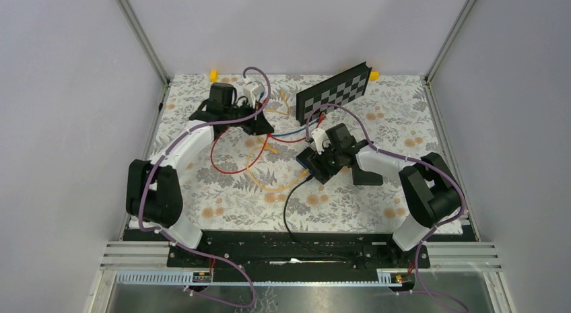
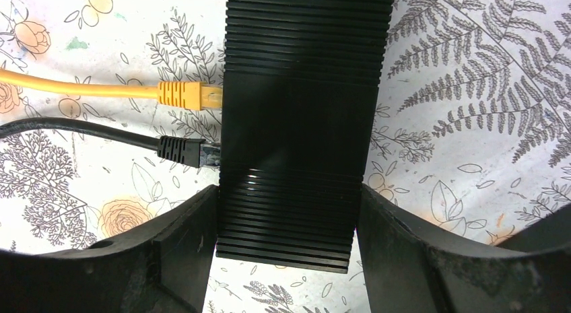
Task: Pull the plug from the switch port
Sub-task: Place the connector at the center of the board.
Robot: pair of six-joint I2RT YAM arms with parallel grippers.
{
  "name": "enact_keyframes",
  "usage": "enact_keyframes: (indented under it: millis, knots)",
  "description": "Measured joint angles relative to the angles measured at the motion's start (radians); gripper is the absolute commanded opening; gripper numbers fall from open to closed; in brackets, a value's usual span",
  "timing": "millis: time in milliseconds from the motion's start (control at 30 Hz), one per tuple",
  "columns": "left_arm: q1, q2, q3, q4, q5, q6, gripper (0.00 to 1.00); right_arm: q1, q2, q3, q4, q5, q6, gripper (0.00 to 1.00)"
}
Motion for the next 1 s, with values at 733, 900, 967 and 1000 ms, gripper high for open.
enact_keyframes:
  millis: [733, 900, 967, 1000]
  knots:
    - [0.346, 0.062, 0.476, -0.045, -0.377, -0.048, 0.00, -0.024, -0.024, 0.000, -0.011, 0.003, -0.006, 0.00]
    - [0.423, 0.141, 0.494, -0.024, -0.392, -0.145, 0.00, -0.026, -0.024, 0.000, -0.016, 0.004, -0.006, 0.00]
    - [0.442, 0.159, 0.494, -0.018, -0.396, -0.177, 0.00, -0.027, -0.025, 0.000, -0.016, 0.004, -0.009, 0.00]
    - [0.451, 0.163, 0.494, -0.014, -0.396, -0.194, 0.00, -0.028, -0.026, 0.000, -0.016, 0.004, -0.010, 0.00]
